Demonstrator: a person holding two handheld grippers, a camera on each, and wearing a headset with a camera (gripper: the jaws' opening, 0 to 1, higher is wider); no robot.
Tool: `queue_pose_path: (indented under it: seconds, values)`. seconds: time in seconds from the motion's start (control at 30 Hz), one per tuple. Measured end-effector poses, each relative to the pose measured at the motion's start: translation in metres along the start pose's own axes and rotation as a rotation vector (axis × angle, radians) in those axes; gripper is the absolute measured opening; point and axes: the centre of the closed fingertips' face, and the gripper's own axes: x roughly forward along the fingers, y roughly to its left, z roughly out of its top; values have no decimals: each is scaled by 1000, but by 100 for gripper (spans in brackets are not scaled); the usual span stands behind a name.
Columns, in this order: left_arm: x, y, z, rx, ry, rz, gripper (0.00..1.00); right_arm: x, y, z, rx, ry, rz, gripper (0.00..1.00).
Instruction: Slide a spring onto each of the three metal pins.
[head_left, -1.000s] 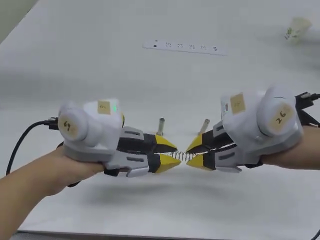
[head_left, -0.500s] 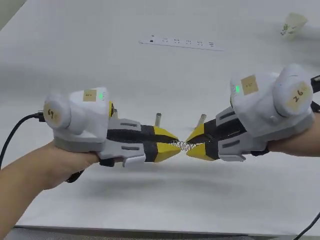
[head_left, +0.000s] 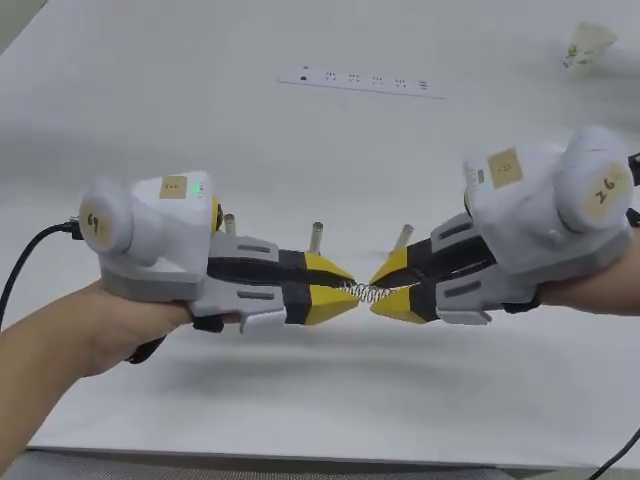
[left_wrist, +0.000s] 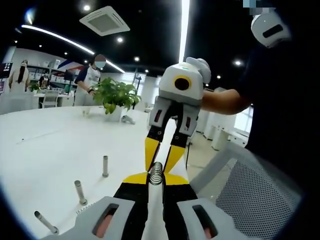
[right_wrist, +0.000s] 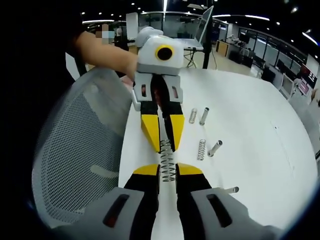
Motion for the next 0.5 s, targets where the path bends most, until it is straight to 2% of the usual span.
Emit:
queue_pose_path:
  seconds: [0.07, 0.23, 0.5]
  values:
    - [-1, 0, 2, -4, -6, -2, 1, -1, -1, -5, 15, 3, -6, 14]
    - [-2, -1, 2, -7, -5, -6, 1, -6, 1, -8, 66, -36, -5, 12]
    - [-1, -4, 1, -11, 1, -18, 1, -9, 3, -6, 65, -67, -1, 8]
